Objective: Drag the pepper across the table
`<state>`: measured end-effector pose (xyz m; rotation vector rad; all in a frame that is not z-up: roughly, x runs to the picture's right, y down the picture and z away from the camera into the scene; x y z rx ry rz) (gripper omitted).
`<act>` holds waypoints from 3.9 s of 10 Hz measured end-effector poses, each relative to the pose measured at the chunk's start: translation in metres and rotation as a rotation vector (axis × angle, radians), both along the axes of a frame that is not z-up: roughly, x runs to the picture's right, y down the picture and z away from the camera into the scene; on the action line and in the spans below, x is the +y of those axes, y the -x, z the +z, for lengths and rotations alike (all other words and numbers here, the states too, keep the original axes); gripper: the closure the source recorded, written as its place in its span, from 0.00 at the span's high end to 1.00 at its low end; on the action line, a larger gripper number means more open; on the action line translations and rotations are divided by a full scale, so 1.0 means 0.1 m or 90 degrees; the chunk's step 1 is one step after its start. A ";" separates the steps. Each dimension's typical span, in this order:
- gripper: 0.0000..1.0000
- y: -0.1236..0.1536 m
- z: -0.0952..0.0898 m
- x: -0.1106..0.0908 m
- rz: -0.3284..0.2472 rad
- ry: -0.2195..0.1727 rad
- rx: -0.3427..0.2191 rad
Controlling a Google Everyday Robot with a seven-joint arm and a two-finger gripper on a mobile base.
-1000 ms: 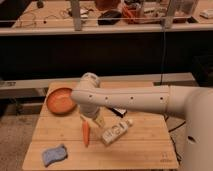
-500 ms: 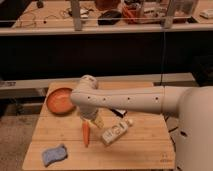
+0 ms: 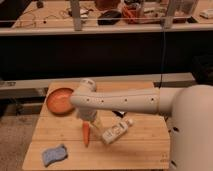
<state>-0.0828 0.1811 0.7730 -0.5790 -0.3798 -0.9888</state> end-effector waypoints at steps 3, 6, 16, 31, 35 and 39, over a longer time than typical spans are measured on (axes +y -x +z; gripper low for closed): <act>0.80 0.06 0.12 0.14 -0.009 0.015 -0.019; 0.80 0.09 0.18 0.23 -0.014 0.024 -0.034; 0.70 0.09 0.32 0.58 -0.022 0.037 -0.041; 0.05 -0.01 0.24 0.62 -0.044 0.038 -0.054; 0.05 -0.05 0.22 0.61 -0.045 0.039 -0.057; 0.08 -0.06 0.19 0.60 -0.049 0.040 -0.064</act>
